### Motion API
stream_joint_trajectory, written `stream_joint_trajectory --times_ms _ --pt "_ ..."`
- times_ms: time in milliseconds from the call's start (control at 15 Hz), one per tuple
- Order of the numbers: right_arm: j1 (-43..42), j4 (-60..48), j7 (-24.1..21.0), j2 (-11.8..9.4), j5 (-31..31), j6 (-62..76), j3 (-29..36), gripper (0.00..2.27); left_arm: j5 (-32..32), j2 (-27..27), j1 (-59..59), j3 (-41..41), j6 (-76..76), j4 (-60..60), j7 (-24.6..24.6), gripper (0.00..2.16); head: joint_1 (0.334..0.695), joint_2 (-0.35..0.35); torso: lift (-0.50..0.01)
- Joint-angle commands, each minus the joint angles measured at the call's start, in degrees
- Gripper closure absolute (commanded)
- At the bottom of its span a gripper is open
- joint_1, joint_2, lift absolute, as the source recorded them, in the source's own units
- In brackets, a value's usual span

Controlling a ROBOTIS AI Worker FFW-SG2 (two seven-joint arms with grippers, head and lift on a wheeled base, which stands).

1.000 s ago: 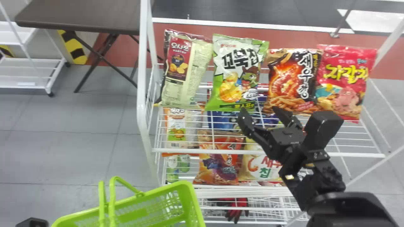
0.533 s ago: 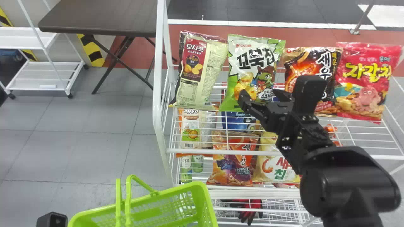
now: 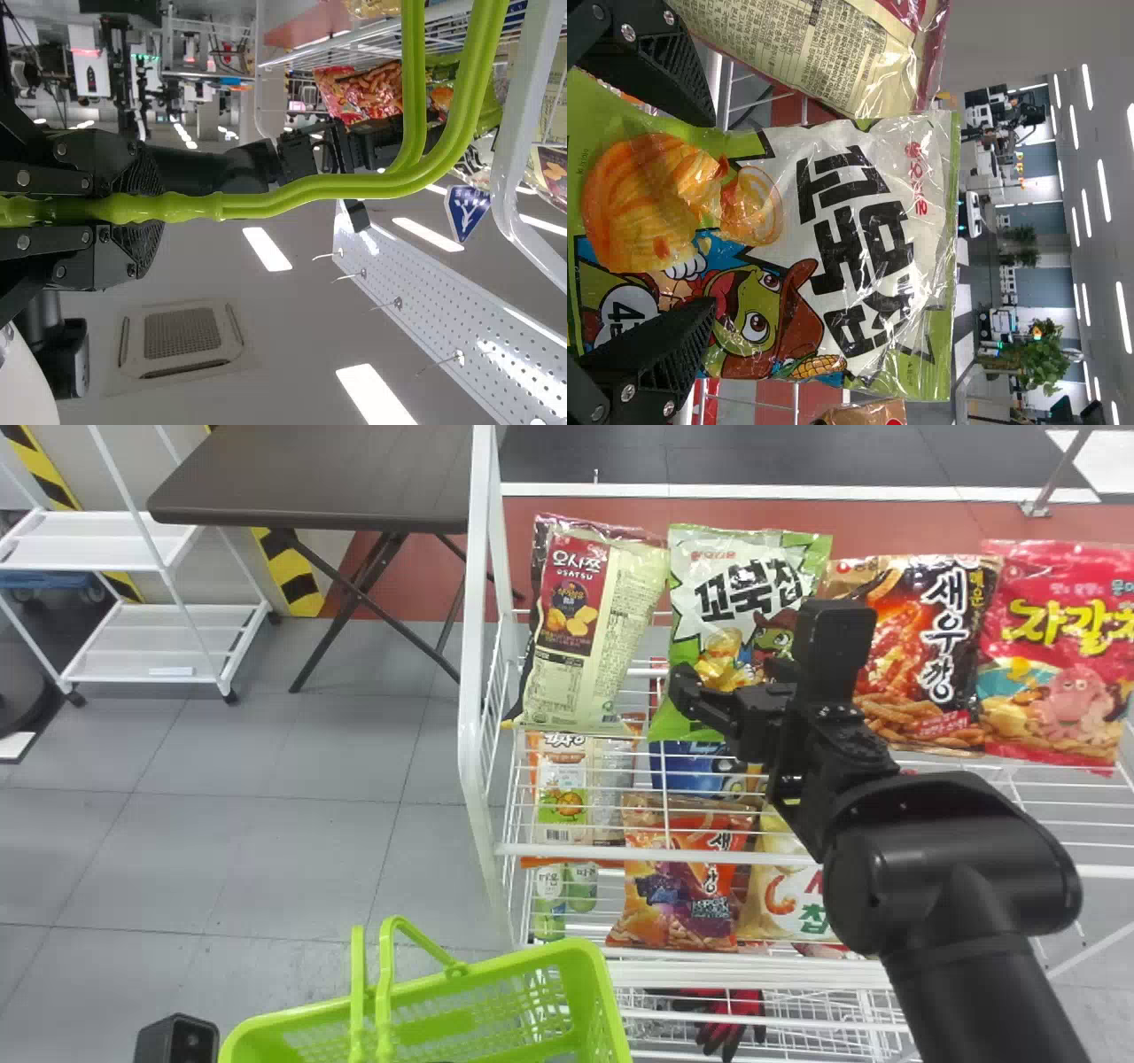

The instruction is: Hold basket handle with left hand then pick Gkobukchip with right hand and place into basket

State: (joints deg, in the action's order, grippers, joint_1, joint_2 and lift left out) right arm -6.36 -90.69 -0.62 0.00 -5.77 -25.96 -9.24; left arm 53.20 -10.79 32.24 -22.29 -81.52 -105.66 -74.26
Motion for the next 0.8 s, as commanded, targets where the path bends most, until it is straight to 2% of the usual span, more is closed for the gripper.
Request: stream_joint_trajectory --times_ms 0,200,267,400,467,733 --pt "-2.78 2.98 -0.87 0.05 1.2 0.16 -0.7 0.24 0.15 -0.29 -0.25 0.05 0.0 0.1 -0.01 2.15 0.695 0.042 0.0" --pt "-5.15 5.35 -2.46 0.05 2.7 -0.02 -1.75 0.62 0.24 -0.64 -0.6 0.05 0.0 0.45 -0.01 2.15 0.695 0.039 0.0" --pt "-5.41 5.79 -2.46 0.05 2.7 -0.02 -2.01 0.93 0.33 -0.73 -0.6 -0.04 0.0 0.54 -0.1 2.15 0.695 0.039 0.0" --pt "-5.06 5.7 -2.46 0.05 3.31 -0.02 -2.19 1.82 0.33 -0.73 -0.6 -0.13 0.0 0.72 -0.1 2.15 0.695 0.042 0.0" --pt "-4.54 5.61 -2.46 0.05 3.58 -0.02 -2.37 2.19 0.33 -0.73 -0.6 -0.13 0.0 0.72 -0.1 2.15 0.695 0.044 0.0" --pt "-0.23 0.16 -2.54 0.05 5.16 -0.19 -2.28 2.25 0.33 -0.73 -0.69 -0.04 0.0 0.81 -0.01 2.15 0.695 0.05 0.0"
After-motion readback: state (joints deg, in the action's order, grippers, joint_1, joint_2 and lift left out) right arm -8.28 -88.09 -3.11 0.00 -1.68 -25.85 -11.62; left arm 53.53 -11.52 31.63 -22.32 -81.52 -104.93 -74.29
